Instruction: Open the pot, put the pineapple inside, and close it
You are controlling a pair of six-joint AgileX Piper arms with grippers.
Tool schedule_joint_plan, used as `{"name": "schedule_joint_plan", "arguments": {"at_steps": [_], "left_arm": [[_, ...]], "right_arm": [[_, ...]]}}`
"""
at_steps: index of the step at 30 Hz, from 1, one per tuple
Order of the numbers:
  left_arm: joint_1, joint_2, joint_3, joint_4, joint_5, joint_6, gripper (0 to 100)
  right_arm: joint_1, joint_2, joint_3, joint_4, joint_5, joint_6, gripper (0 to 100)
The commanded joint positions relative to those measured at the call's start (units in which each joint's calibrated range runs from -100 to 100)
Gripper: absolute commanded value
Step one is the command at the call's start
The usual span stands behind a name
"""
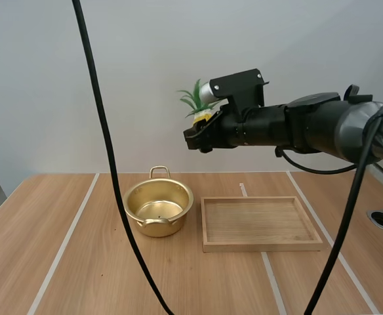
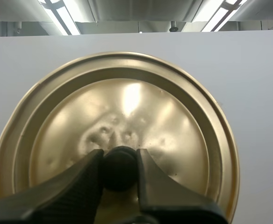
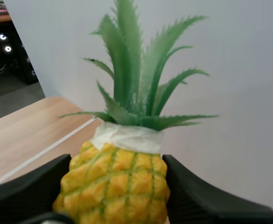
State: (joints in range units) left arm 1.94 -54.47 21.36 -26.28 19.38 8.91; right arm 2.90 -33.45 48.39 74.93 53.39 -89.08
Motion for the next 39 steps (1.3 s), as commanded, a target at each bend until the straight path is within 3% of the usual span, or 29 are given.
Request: {"name": "schedule_joint_plan", "arguments": {"at_steps": [1,12,17,39], "left_arm": [[0.11,-0.28,-0.37,-0.55,-1.44,-0.24,0],[0.11,-0.28,-0.37,-0.55,-1.44,-0.24,0],[0.11,-0.28,-0.37,-0.55,-1.44,-0.24,0],[0.11,-0.28,-0.37,-0.55,-1.44,-0.24,0]], "right_arm": [[0.31,2.38,-0.49,3.03,3.87,-3.19,0],[8.02,9.49,-0.49,5.34,-2.46,-10.47,0],[10.61,13.31,-0.49,5.34,-6.07,-10.92,0],[10.92,30.44,-3.9,9.04,-5.12,-10.92,0]]}}
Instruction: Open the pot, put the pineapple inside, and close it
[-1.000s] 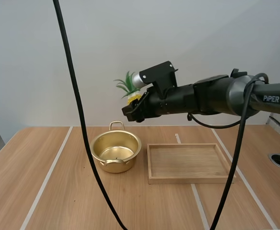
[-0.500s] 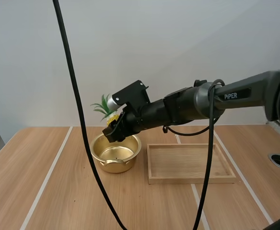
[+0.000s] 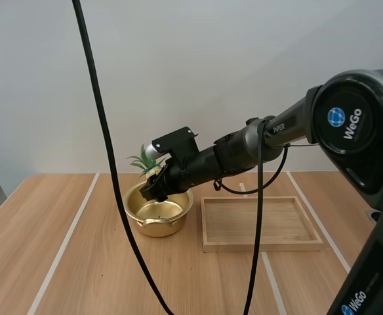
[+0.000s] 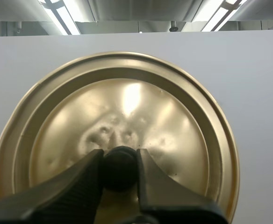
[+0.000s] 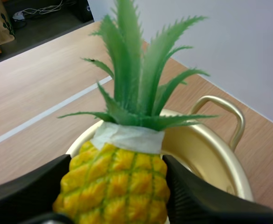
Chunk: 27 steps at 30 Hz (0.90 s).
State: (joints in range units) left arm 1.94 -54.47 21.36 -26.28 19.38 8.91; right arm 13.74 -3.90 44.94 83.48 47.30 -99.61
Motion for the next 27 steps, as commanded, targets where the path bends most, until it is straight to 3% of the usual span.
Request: {"name": "schedule_joint_plan", "arguments": {"at_steps": [1,27], "left_arm": [[0.11,-0.28,-0.37,-0.55,-1.44,-0.24,0],[0.11,-0.28,-0.37,-0.55,-1.44,-0.24,0]], "right_arm": [[0.07,1.69,-0.44,0.49,0.97,-0.39,0],[0.07,10.05,-0.56,1.06,0.16,-0.39,0]]}}
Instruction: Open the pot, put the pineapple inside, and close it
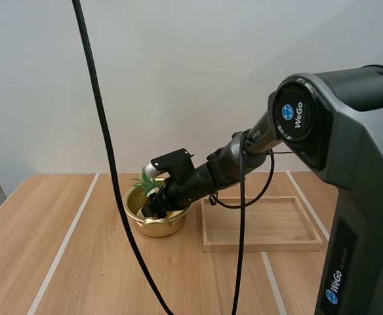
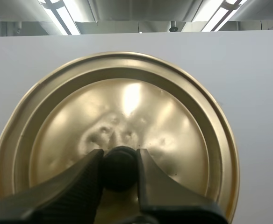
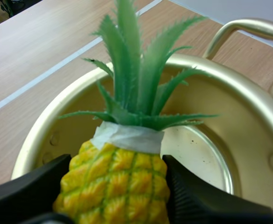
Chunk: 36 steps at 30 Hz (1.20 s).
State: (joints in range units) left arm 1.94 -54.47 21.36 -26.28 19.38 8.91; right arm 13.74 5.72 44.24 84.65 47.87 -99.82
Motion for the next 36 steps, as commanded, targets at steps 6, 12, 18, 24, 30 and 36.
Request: {"name": "schedule_joint_plan", "arguments": {"at_steps": [6,12,18,24,30,36], "left_arm": [[0.11,-0.28,-0.37,-0.55,-1.44,-0.24,0],[0.11,-0.28,-0.37,-0.55,-1.44,-0.24,0],[0.11,-0.28,-0.37,-0.55,-1.44,-0.24,0],[0.11,-0.28,-0.37,-0.55,-1.44,-0.24,0],[0.11,-0.28,-0.37,-0.55,-1.44,-0.24,0],[0.11,-0.28,-0.37,-0.55,-1.44,-0.24,0]], "right_arm": [[0.07,0.83,0.09,-0.11,-0.8,-0.18,0],[0.07,0.83,0.09,0.52,-1.0,-0.18,16],[0.07,0.69,0.09,3.8,-2.83,-0.18,100],[0.07,0.69,0.09,2.06,-6.87,-0.18,100],[0.07,0.28,0.09,3.35,-6.87,-0.18,100],[0.07,-3.4,-0.34,4.67,-6.87,-0.18,100]]}}
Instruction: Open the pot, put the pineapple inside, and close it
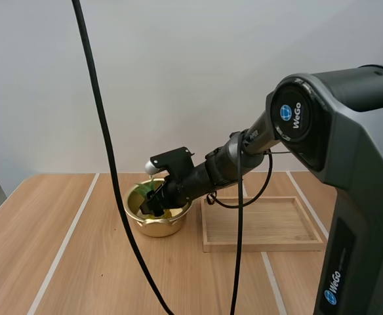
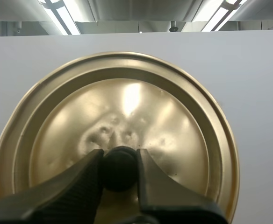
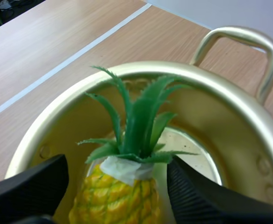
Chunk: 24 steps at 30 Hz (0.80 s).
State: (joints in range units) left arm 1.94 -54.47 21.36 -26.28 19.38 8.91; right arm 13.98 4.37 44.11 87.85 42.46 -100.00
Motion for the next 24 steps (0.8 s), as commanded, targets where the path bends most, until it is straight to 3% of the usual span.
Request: {"name": "schedule_joint_plan", "arguments": {"at_steps": [1,11,24], "left_arm": [[0.11,-0.28,-0.37,-0.55,-1.44,-0.24,0],[0.11,-0.28,-0.37,-0.55,-1.44,-0.24,0],[0.11,-0.28,-0.37,-0.55,-1.44,-0.24,0]], "right_arm": [[-0.17,-2.74,-0.36,1.86,-1.46,0.0,100],[-0.17,-11.21,-1.7,3.6,-2.08,0.0,100],[-0.17,-24.72,-1.7,4.01,-26.6,0.0,100]]}}
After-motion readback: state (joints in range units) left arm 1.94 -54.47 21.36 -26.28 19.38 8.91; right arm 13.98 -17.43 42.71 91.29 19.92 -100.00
